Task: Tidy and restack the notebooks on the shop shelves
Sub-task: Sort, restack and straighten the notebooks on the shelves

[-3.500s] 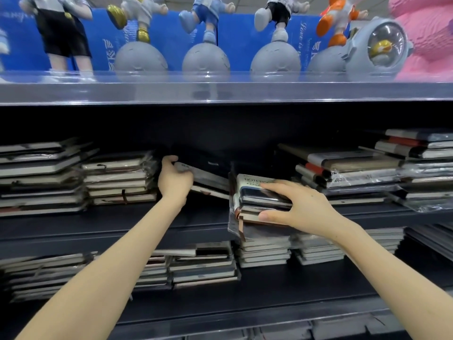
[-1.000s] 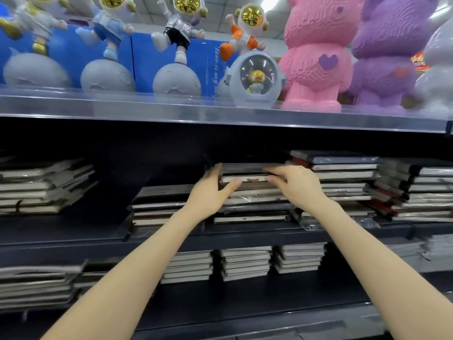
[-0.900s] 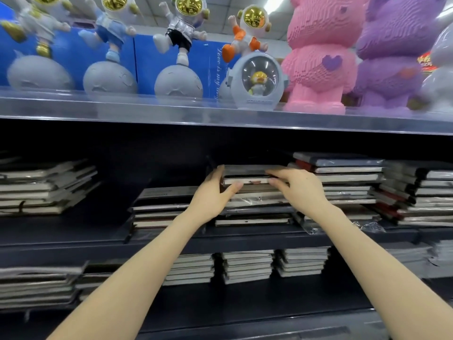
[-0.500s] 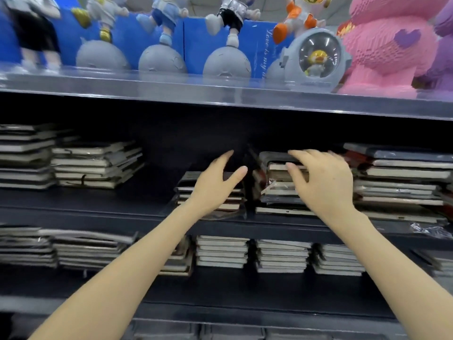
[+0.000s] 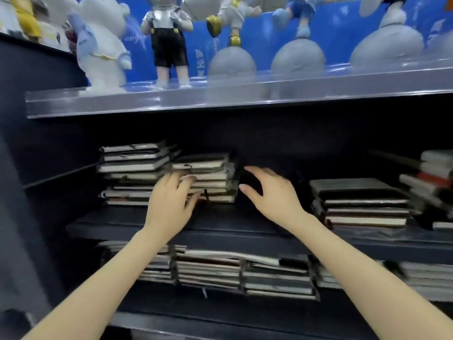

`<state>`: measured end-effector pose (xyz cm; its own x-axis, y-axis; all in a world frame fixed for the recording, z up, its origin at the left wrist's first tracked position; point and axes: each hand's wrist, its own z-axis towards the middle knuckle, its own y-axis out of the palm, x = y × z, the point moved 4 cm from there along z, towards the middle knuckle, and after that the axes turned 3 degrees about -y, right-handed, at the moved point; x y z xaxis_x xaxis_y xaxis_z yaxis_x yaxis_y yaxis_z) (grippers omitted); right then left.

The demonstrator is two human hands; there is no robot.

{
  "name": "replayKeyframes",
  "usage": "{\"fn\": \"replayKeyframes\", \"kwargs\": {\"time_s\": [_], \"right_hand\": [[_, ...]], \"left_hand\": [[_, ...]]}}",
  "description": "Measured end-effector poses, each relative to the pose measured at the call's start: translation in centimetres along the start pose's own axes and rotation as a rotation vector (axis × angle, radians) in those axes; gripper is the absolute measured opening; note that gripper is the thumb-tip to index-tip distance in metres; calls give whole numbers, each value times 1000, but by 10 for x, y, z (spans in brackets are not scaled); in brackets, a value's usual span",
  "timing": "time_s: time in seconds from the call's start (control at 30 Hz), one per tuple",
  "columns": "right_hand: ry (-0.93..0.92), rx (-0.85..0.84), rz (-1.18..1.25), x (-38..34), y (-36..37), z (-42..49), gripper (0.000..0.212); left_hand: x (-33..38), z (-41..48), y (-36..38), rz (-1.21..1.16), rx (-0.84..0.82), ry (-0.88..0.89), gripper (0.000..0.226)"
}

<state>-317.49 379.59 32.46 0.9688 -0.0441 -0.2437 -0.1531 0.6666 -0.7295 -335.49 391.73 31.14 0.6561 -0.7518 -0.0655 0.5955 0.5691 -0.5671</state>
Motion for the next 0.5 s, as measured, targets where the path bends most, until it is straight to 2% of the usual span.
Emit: {"fn": "replayKeyframes", "kwargs": {"time_s": [0.07, 0.13, 0.33, 0.4, 0.5], "right_hand": [[152, -51, 177, -12, 23, 28, 60], [282, -83, 324, -18, 40, 54, 68], [404, -129, 416, -24, 72, 105, 78], [445, -107, 426, -25, 78, 110, 74], [499, -19, 569, -22, 81, 110, 57]], "left_hand": [[-31, 6, 5, 10, 7, 22, 38], [-51, 16, 16, 6, -52, 23, 49], [-64, 41, 51, 109, -155, 146, 74], [-62, 47, 57, 127, -154, 130, 75], [-62, 54, 62, 55, -106, 134, 68]]}}
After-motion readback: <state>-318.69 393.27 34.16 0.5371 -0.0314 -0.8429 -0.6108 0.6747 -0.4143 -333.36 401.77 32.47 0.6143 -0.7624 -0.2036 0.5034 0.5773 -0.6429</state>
